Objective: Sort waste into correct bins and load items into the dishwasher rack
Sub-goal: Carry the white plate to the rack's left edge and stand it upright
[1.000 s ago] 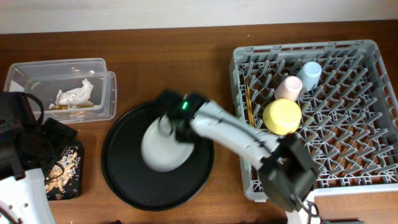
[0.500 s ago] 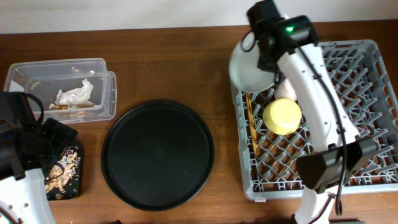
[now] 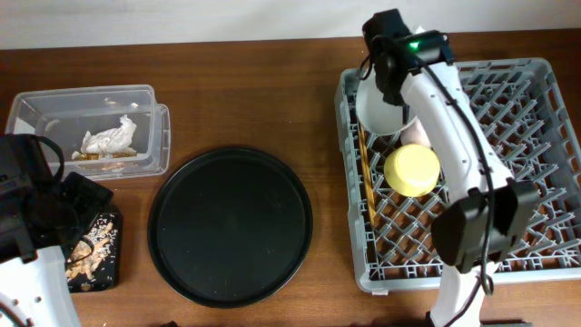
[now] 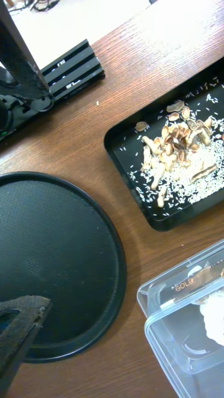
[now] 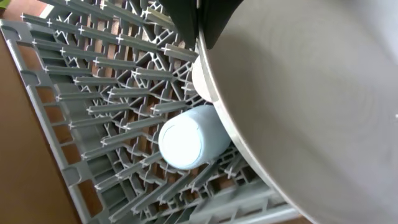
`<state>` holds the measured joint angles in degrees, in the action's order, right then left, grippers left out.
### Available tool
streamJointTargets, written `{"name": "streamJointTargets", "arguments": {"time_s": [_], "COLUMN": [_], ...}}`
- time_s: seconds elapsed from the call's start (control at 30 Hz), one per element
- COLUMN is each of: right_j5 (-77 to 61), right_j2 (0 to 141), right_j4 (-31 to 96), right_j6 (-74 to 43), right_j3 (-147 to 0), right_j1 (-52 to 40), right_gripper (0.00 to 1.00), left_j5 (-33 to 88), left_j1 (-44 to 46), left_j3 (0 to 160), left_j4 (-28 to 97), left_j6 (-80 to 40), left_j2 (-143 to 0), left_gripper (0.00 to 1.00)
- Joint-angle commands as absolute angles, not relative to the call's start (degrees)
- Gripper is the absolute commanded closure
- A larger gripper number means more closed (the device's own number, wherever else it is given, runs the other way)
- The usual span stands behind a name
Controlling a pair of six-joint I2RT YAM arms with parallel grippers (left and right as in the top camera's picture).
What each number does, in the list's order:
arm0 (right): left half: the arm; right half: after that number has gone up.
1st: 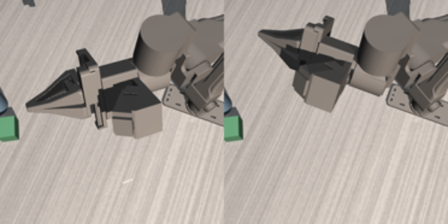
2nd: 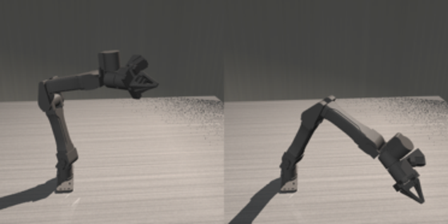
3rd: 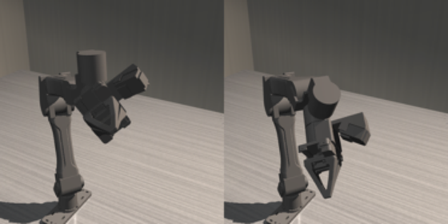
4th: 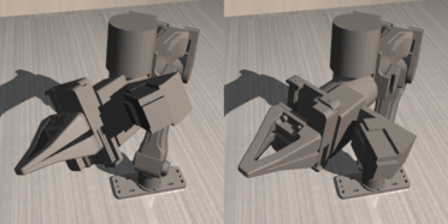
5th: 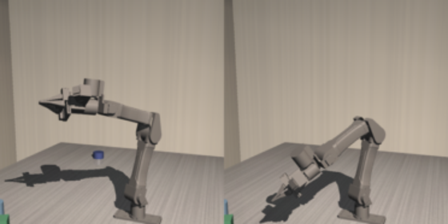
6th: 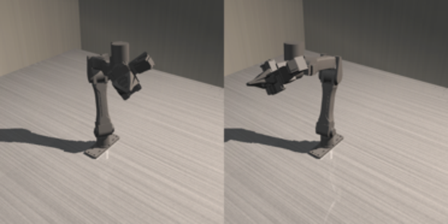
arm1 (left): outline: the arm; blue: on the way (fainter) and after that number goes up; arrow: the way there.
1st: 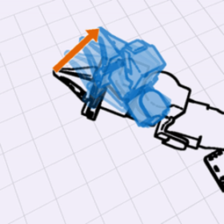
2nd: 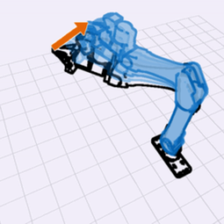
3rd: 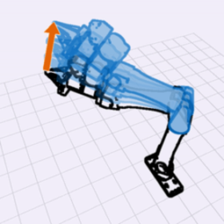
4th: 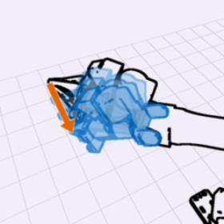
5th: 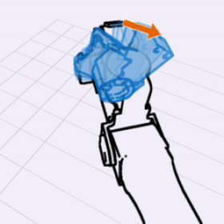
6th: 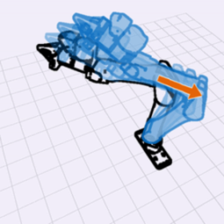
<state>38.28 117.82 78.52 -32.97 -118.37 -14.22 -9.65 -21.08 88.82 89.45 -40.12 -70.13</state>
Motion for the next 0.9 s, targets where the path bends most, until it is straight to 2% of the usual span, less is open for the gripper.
{"name": "streamJointTargets", "arguments": {"time_s": [0.0, 0.2, 0.27, 0.3, 0.33, 0.37, 0.4, 0.5, 0.67, 0.87], "right_j5": [40.56, 40.58, 40.56, 40.56, 40.4, 40.14, 39.51, 34.24, 21.23, 17.89], "right_j2": [118.45, 118.19, 117.71, 117.58, 117.16, 116.71, 116.18, 114.32, 109.47, 101.56], "right_j4": [78.59, 78.67, 79.02, 79.15, 79.55, 79.99, 80.38, 80.66, 81.8, 90.56], "right_j6": [-33.21, -33.19, -33.19, -33.17, -33.19, -33.19, -32.93, -30.55, -26.35, -26.44], "right_j3": [-117.43, -117.47, -118.21, -118.54, -119.26, -120.07, -121.1, -124.09, -129.36, -130.37], "right_j1": [-15.44, -19.88, -21.93, -22.55, -23.46, -24.32, -24.99, -25.54, -23.33, -22.15], "right_gripper": [0.96, 0.96, 0.9, 0.84, 0.6, 0.29, 0.18, 0.02, 0.02, 0.02], "left_j5": [-9.87, -9.87, -9.89, -9.87, -9.87, -9.89, -9.87, -9.87, -9.87, -9.87], "left_j1": [-21.43, -21.43, -21.43, -21.43, -21.43, -21.43, -21.43, -21.43, -21.43, -21.43], "left_j3": [89.01, 89.01, 89.01, 89.01, 89.01, 89.01, 89.01, 89.01, 89.01, 89.01], "left_j4": [89.47, 89.47, 89.47, 89.47, 89.47, 89.47, 89.47, 89.47, 89.47, 89.47], "left_j6": [-39.81, -39.81, -39.81, -39.81, -39.81, -39.81, -39.81, -39.81, -39.81, -39.81], "left_j2": [-70.17, -70.17, -70.17, -70.17, -70.17, -70.17, -70.17, -70.17, -70.17, -70.17], "left_gripper": [0.01, 0.01, 0.01, 0.01, 0.01, 0.01, 0.01, 0.01, 0.01, 0.01]}}
